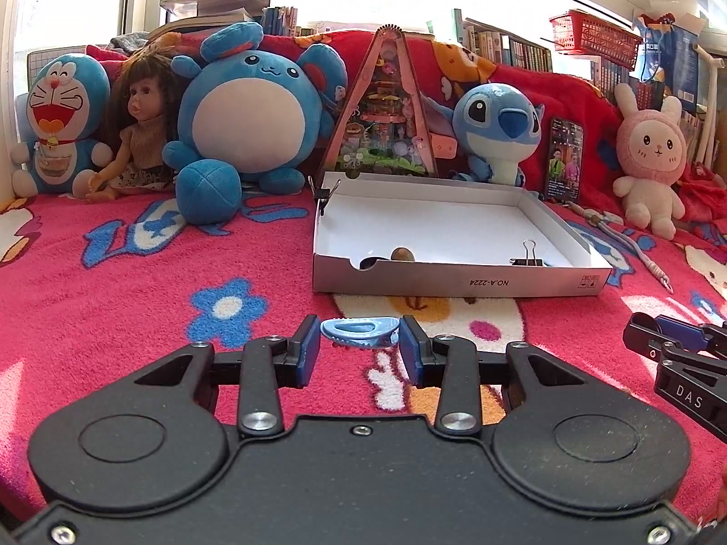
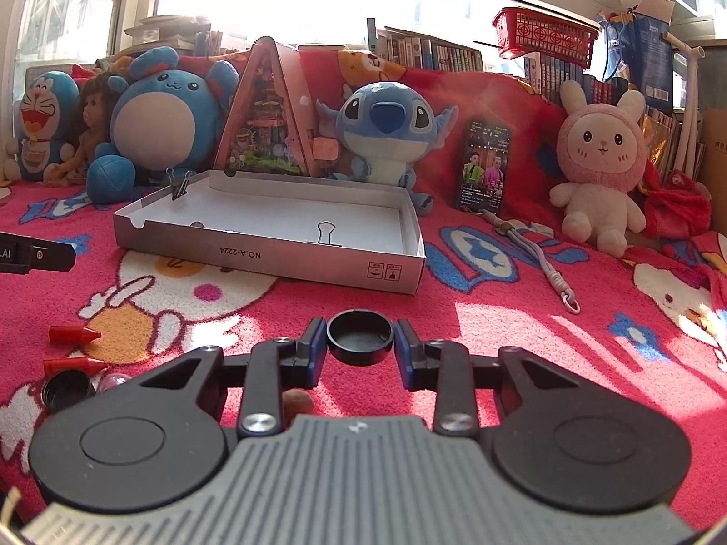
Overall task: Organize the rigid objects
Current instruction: 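Carry the blue hair clip in the left gripper and the black lid in the right gripper over the box, then open the left gripper to drop the hair clip while the right gripper releases the lid, then withdraw both open grippers from the box toward the remaining items, then grasp the red crayon with the left gripper while the right gripper grasps a brown acorn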
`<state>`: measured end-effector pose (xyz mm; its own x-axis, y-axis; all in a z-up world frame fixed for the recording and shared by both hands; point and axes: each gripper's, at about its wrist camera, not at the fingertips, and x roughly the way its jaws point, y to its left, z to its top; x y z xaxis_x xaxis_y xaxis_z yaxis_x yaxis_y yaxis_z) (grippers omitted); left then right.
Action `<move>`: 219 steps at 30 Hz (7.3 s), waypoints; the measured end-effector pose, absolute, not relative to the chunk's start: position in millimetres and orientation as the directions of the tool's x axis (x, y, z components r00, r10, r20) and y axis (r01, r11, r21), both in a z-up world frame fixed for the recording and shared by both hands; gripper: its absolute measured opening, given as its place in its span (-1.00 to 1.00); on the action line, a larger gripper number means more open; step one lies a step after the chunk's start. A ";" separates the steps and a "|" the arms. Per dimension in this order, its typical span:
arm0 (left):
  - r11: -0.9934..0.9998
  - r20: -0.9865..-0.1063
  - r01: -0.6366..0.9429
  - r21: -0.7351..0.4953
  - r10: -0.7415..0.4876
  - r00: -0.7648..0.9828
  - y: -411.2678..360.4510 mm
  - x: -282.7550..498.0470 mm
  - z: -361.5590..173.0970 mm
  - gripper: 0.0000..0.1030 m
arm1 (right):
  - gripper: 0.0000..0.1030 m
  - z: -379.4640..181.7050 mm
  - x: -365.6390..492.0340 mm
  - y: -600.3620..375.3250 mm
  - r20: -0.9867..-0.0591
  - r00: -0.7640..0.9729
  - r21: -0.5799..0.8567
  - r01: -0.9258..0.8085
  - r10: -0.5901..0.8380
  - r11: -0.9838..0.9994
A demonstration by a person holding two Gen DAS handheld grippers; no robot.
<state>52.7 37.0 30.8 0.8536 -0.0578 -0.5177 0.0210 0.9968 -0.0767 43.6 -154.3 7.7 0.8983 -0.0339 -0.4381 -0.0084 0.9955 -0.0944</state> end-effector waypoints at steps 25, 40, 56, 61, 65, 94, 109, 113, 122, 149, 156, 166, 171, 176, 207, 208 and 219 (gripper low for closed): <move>0.982 -0.646 0.098 -0.163 -0.181 0.741 39.8 192.8 76.3 -0.30 | -0.28 64.7 178.0 -189.1 -0.613 0.787 0.070 -0.038 0.073 0.997; 0.981 -0.755 0.044 -0.190 -0.174 0.632 29.8 260.3 46.7 -0.30 | -0.28 39.7 240.6 -185.2 -0.738 0.669 0.117 0.003 0.085 0.993; 0.989 -0.776 0.034 -0.146 -0.136 0.615 24.2 270.5 29.2 -0.30 | -0.28 24.3 257.7 -178.2 -0.759 0.645 0.120 0.002 0.091 0.993; 0.990 -0.782 0.032 -0.138 -0.129 0.610 23.0 271.3 24.8 -0.30 | -0.28 22.1 260.2 -177.8 -0.763 0.640 0.125 0.005 0.093 0.992; 0.990 -0.784 0.029 -0.137 -0.126 0.608 23.6 272.0 21.7 -0.30 | -0.27 19.9 260.5 -178.7 -0.766 0.635 0.136 0.008 0.100 0.991; 0.983 -0.711 0.102 -0.155 -0.183 0.679 25.8 233.9 46.6 0.24 | 0.28 36.2 236.8 -185.5 -0.712 0.691 0.147 -0.025 0.123 0.989; 0.969 -0.654 0.200 -0.147 -0.247 0.715 22.1 158.5 60.4 0.46 | 0.59 50.2 163.1 -175.5 -0.618 0.767 0.090 -0.149 0.173 0.985; 0.963 -0.658 0.213 -0.162 -0.267 0.704 22.0 140.7 54.6 0.46 | 0.64 49.2 143.4 -170.5 -0.600 0.778 0.066 -0.181 0.184 0.981; 0.962 -0.666 0.223 -0.156 -0.270 0.696 20.8 110.2 41.3 0.46 | 0.68 33.9 111.1 -164.1 -0.597 0.780 0.049 -0.201 0.190 0.978; 0.976 -0.667 0.086 -0.199 -0.199 0.717 30.0 39.4 9.6 0.37 | 0.70 -9.8 25.7 -152.4 -0.440 0.897 0.025 -0.048 0.055 0.999; 0.987 -0.675 0.050 -0.150 -0.139 0.724 39.3 31.2 8.4 -0.21 | 0.50 -15.4 15.7 -154.4 -0.433 0.897 0.077 -0.058 0.085 0.995; 0.993 -0.669 0.039 -0.107 -0.101 0.736 39.4 41.0 3.7 -0.34 | 0.43 -14.3 10.3 -148.3 -0.418 0.903 0.045 -0.088 0.098 0.995; 0.990 -0.659 0.098 -0.103 -0.141 0.739 34.0 38.1 5.4 -0.31 | 0.43 -15.5 10.3 -148.0 -0.423 0.901 0.033 -0.088 0.093 0.996; 0.988 -0.650 0.137 -0.077 -0.154 0.744 24.8 34.8 4.4 -0.14 | 0.42 -17.0 11.4 -149.3 -0.431 0.898 0.027 -0.083 0.086 0.996; 0.987 -0.621 0.161 -0.007 -0.131 0.773 10.6 35.7 -3.5 -0.19 | -0.49 -20.8 15.3 -139.8 -0.472 0.879 -0.037 -0.100 0.071 0.994; 0.988 -0.620 0.155 -0.009 -0.127 0.774 11.3 36.0 -3.0 -0.19 | -0.49 -20.2 15.0 -137.0 -0.472 0.879 -0.055 -0.100 0.062 0.994; 0.993 -0.601 0.114 -0.044 -0.117 0.790 14.2 49.7 8.0 -0.19 | -0.49 -7.8 30.6 -134.2 -0.480 0.873 0.016 -0.082 0.079 0.997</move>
